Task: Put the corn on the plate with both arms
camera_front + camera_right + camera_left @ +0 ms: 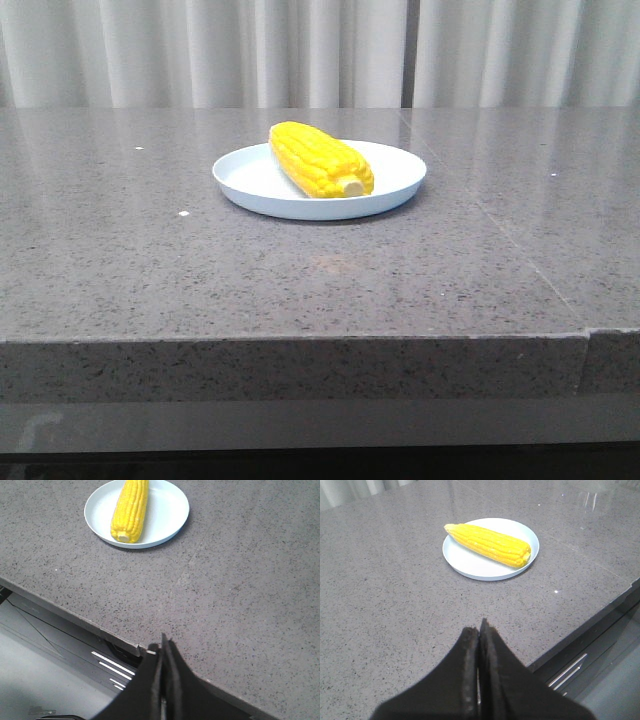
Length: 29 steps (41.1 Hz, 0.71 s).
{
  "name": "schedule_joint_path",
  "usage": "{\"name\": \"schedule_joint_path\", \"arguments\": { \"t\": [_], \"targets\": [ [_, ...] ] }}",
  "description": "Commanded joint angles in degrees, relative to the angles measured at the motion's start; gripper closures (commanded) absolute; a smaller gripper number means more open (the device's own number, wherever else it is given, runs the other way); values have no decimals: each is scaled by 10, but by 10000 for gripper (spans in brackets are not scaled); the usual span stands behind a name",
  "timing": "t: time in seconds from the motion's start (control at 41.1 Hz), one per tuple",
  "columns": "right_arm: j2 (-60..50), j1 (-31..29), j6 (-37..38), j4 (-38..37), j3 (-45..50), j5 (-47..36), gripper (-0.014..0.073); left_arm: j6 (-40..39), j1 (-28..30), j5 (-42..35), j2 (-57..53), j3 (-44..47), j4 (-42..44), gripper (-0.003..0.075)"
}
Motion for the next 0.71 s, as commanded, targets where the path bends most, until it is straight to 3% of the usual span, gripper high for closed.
{"name": "schedule_joint_path", "arguments": {
  "t": [0.0, 0.219, 0.512, 0.682],
  "targets": [
    [3, -2, 1, -8, -12, -38, 661, -6, 1, -52, -7, -3, -3, 740],
    [3, -2, 1, -8, -12, -38, 661, -6, 65, -141, -79, 89, 16, 740],
    [3, -2, 1, -8, -12, -38, 661, -6, 193, -385, -207, 317, -53, 740],
    [3, -2, 1, -8, -12, -38, 661, -6, 246, -432, -270, 408, -79, 740]
  ]
}}
